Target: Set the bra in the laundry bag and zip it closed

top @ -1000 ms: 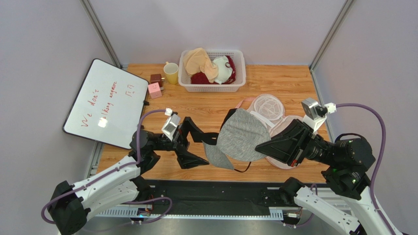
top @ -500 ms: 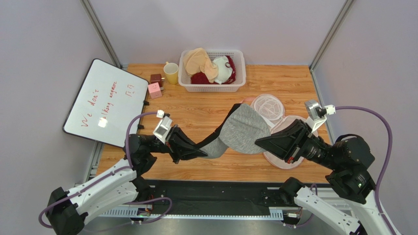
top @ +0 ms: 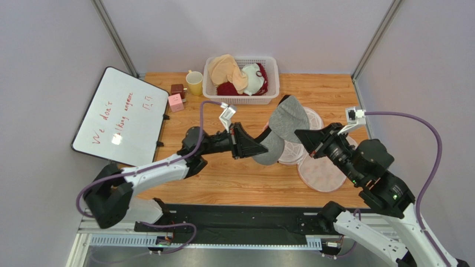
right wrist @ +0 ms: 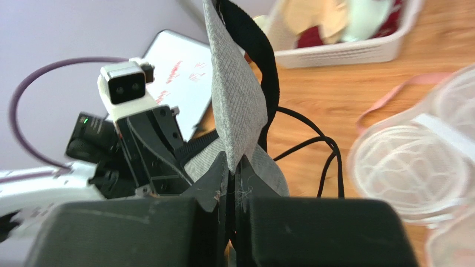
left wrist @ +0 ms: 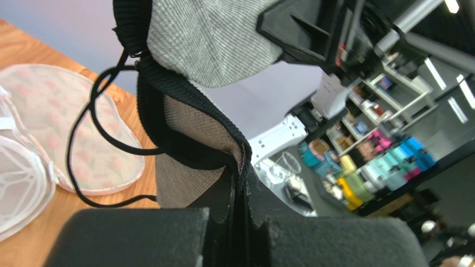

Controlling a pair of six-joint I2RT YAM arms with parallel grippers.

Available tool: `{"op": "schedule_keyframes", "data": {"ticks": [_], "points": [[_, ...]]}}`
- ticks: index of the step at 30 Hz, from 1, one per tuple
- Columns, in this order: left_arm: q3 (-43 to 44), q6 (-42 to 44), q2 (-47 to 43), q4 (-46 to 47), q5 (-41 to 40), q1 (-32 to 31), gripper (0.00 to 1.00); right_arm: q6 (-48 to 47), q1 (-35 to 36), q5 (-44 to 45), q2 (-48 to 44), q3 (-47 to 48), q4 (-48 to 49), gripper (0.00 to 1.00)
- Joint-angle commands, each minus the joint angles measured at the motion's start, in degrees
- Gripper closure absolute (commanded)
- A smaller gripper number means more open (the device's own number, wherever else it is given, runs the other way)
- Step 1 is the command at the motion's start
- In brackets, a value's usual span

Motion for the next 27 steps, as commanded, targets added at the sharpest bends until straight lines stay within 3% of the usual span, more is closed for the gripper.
{"op": "schedule_keyframes", "data": {"ticks": [1, 4, 5, 8, 11, 14, 19, 27], "points": [[6.76, -7.41, 13.04, 13.1, -2.27, -0.51, 1.0, -6.31, -4.13, 11.89, 5.43, 0.33, -0.1, 1.0], [11.33, -11.19, 23.15, 21.27, -4.54, -0.42, 1.0, -5.61, -17.11, 0.94, 10.27, -0.28, 0.33, 1.0], [12.75, -11.99, 27.53, 23.47, -5.07, -0.5, 1.0, -5.43, -25.07, -8.06, 11.25, -0.72, 2.08, 1.0], [18.72, -13.22, 35.09, 24.81, -7.35, -0.51, 1.0, -4.38, -36.44, -20.32, 15.72, -3.35, 7.08, 1.0], [23.21, -15.07, 41.43, 26.47, -10.17, -0.59, 1.0, -3.85, -43.66, -25.96, 20.81, -4.06, 9.29, 1.0], [26.29, -16.03, 45.92, 26.83, -14.99, -0.86, 1.0, -4.55, -47.37, -26.96, 24.34, -4.06, 9.91, 1.0], [34.11, -19.64, 52.61, 25.96, -15.27, -1.3, 1.0, -5.34, -49.23, -26.87, 25.49, -3.89, 11.15, 1.0], [34.13, -18.85, 57.27, 23.05, -19.49, -3.05, 1.0, -6.57, -53.45, -29.06, 30.68, -4.68, 13.26, 1.0]]}}
